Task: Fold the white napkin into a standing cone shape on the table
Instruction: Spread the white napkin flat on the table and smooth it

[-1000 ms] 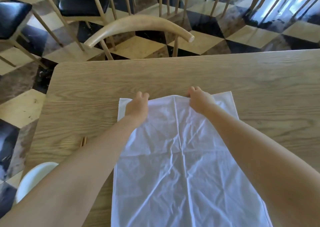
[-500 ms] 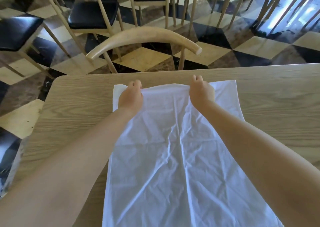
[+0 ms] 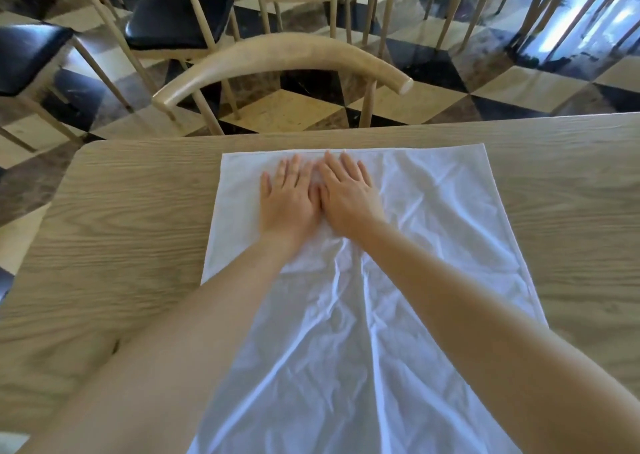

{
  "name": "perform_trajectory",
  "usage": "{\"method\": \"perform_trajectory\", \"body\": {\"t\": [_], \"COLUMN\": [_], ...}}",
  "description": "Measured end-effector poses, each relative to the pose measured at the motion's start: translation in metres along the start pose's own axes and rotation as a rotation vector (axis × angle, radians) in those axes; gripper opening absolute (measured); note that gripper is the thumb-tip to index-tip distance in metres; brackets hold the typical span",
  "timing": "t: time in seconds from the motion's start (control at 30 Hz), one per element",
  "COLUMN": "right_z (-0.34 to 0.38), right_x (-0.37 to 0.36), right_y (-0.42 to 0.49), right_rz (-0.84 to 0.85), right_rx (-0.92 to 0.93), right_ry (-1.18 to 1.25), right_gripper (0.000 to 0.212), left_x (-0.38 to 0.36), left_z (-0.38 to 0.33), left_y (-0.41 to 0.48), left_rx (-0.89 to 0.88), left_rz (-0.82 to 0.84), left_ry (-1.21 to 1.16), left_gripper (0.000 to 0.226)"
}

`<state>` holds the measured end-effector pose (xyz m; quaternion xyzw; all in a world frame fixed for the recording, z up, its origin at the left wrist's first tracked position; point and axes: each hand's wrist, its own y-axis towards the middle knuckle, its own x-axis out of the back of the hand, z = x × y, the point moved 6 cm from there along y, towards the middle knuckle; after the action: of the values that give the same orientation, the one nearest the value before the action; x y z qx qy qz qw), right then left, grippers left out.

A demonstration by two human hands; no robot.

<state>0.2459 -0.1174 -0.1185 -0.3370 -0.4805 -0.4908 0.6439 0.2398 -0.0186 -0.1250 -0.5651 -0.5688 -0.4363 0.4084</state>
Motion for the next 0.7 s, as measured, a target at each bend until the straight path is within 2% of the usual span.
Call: {"method": "perform_trajectory", "body": {"t": [0.2, 0.43, 0.53, 0.6, 0.7], "right_z": [-0.072, -0.154, -0.173, -0.156, -0.062], "right_x": [0.014, 0.046, 0.055, 0.053, 0.025], "right_y": [-0.007, -0.041, -0.052, -0.054, -0.052], "right_rz": [0.050, 0.054, 0.085, 0.079, 0.077], "right_rx": [-0.158, -0.320, -0.461, -0.519, -0.361], "right_ry": [-0.147, -0.152, -0.149, -0.138, 0.033], "right_gripper": [0.060, 0.061, 0.061, 0.059, 0.055], "left_x": [0.001, 0.012, 0.019, 0.019, 0.008], "left_z": [0.034, 0.058, 0.072, 0.063, -0.001], "left_y": [0.001, -0.004, -0.007, -0.020, -0.055], "left_rx": [0.098, 0.109, 0.132, 0.157, 0.046], "left_rz": [0.066, 0.106, 0.164, 0.179, 0.150], "left_ry": [0.130, 0.155, 0.181, 0.154, 0.042], "left_gripper": [0.066, 0.068, 0.068, 0.064, 0.058]}}
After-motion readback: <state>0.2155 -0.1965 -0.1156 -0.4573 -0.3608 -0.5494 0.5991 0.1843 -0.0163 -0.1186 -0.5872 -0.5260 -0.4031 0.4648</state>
